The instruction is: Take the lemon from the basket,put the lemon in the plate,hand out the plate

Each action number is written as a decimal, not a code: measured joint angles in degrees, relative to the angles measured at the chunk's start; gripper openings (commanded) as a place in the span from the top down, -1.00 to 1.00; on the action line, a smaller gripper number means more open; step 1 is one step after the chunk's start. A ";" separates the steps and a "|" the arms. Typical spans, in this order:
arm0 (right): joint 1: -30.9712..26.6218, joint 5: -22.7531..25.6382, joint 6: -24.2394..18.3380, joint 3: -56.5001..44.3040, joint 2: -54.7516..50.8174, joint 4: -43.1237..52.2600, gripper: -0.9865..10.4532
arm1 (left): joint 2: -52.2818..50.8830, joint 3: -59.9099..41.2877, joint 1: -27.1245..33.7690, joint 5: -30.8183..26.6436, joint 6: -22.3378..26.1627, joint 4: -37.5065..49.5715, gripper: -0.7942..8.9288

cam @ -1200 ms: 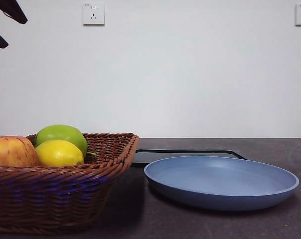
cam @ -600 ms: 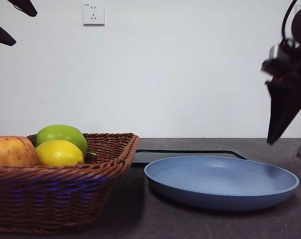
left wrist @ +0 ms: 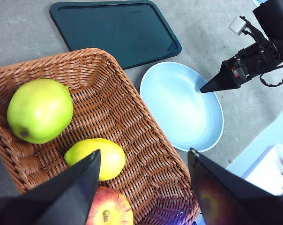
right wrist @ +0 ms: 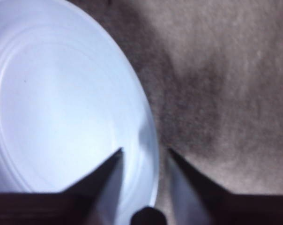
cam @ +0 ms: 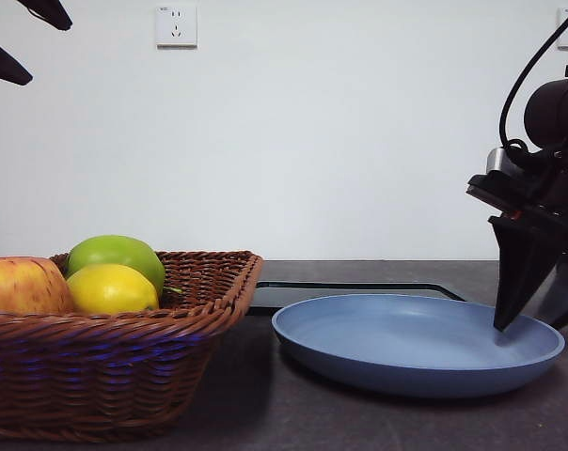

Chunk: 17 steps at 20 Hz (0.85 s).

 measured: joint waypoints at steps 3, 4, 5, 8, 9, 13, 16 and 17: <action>0.02 0.28 0.39 0.00 0.00 -0.07 0.82 | 0.00 0.00 0.00 0.02 0.00 0.02 0.17; 0.02 0.26 0.66 0.00 0.00 -0.24 0.82 | 0.00 0.00 0.00 0.02 0.00 0.04 0.17; 0.02 0.26 0.87 0.00 -0.02 -0.70 0.82 | 0.00 0.00 0.00 0.02 0.00 0.04 0.17; -0.13 0.31 1.05 0.00 -2.05 -2.82 0.82 | 0.00 0.00 0.00 0.02 0.00 0.04 0.17; -0.15 0.39 1.03 0.00 -4.15 -3.50 0.82 | 0.00 0.00 0.00 0.02 -0.11 0.04 0.16; -0.50 0.44 1.03 0.00 -14.32 -6.56 0.82 | 0.00 0.00 -1.49 -0.28 -3.10 -0.55 0.09; -0.50 0.46 1.03 0.00 -21.75 -7.96 0.82 | 1.97 0.00 -5.88 -3.91 -3.82 -1.55 0.09; -0.50 0.46 1.03 0.00 -24.15 -7.98 0.82 | 3.50 0.00 -7.82 -6.43 -3.89 -1.55 0.09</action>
